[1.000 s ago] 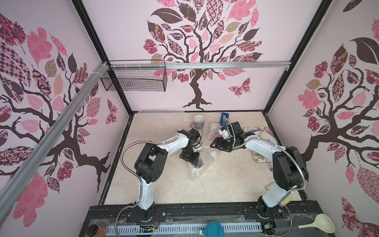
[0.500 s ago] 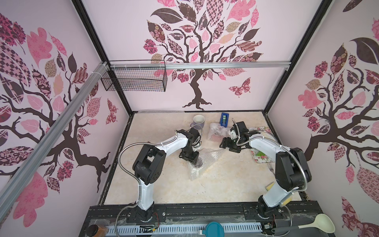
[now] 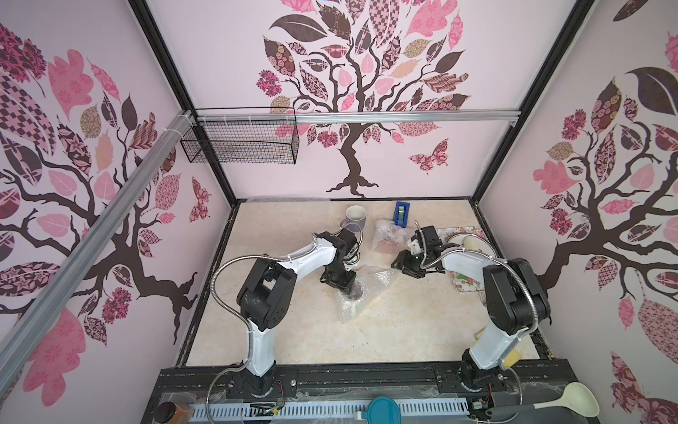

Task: Wrap mugs in bubble wrap
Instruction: Wrap the mug in bubble wrap.

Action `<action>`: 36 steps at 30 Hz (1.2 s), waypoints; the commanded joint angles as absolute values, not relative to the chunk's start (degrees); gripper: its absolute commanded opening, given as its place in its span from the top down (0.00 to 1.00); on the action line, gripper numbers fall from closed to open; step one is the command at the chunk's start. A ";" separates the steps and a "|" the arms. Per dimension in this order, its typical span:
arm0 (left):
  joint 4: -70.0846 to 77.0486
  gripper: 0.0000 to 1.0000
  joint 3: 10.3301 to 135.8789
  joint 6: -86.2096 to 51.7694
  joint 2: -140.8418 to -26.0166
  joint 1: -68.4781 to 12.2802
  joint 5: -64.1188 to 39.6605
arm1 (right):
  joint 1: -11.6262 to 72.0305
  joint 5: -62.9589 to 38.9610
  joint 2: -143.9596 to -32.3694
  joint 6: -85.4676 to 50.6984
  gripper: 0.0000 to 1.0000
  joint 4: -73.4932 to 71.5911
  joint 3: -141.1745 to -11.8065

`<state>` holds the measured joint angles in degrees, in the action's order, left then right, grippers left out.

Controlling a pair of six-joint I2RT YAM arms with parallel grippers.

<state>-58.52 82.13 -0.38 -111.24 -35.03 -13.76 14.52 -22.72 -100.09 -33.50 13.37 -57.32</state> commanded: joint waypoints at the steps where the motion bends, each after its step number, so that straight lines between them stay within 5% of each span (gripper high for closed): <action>1: -58.01 0.59 80.66 0.00 -108.90 -34.82 -13.35 | 14.32 -23.14 -100.48 -36.27 0.80 7.84 -57.34; 4: -57.82 0.59 80.95 -0.57 -108.64 -34.88 -13.41 | 14.48 -25.86 -94.63 -36.39 1.00 5.33 -55.16; 17: -55.18 0.59 82.19 -3.59 -109.91 -34.76 -17.08 | 30.55 -37.47 -79.20 -40.83 1.00 -5.70 -48.34; 36: -43.64 0.61 77.63 -14.72 -105.36 -29.91 -32.31 | 37.82 -42.13 -86.17 -41.91 1.00 -10.31 -46.81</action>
<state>-49.08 79.55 -11.40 -108.57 -31.05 -27.03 36.77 -40.21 -84.12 -42.22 -9.08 -44.95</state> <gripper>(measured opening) 0.392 0.047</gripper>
